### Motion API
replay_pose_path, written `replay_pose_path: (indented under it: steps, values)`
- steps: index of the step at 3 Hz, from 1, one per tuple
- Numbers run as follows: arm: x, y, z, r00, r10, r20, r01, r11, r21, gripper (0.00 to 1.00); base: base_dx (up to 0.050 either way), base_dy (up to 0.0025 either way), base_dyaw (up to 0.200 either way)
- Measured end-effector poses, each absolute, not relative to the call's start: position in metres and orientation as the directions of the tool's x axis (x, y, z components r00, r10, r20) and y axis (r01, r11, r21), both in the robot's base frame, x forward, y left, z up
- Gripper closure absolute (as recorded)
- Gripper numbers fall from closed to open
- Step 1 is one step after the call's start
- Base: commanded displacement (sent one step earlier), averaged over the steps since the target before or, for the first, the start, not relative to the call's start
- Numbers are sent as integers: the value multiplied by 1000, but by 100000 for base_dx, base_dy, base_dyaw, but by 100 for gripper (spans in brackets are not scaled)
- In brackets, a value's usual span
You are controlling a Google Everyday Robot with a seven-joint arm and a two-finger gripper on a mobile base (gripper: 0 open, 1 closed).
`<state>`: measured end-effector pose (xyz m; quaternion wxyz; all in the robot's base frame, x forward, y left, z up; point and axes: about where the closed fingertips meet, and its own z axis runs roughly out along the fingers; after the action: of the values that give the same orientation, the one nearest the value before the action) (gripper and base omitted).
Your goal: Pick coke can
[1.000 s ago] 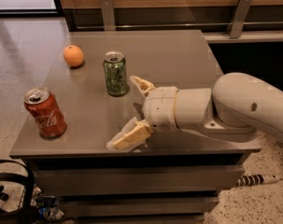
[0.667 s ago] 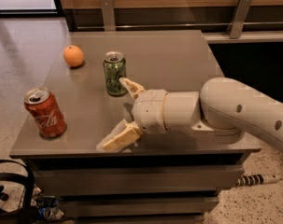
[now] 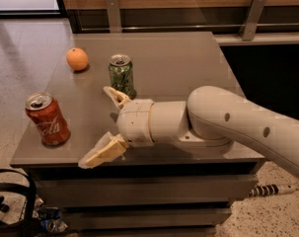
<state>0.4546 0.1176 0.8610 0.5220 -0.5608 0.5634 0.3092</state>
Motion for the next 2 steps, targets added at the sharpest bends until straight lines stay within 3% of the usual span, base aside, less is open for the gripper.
replay_pose_path:
  steps: [2]
  values:
    - [463, 159, 866, 176, -245, -953, -968, 134, -213, 0, 0, 0, 0]
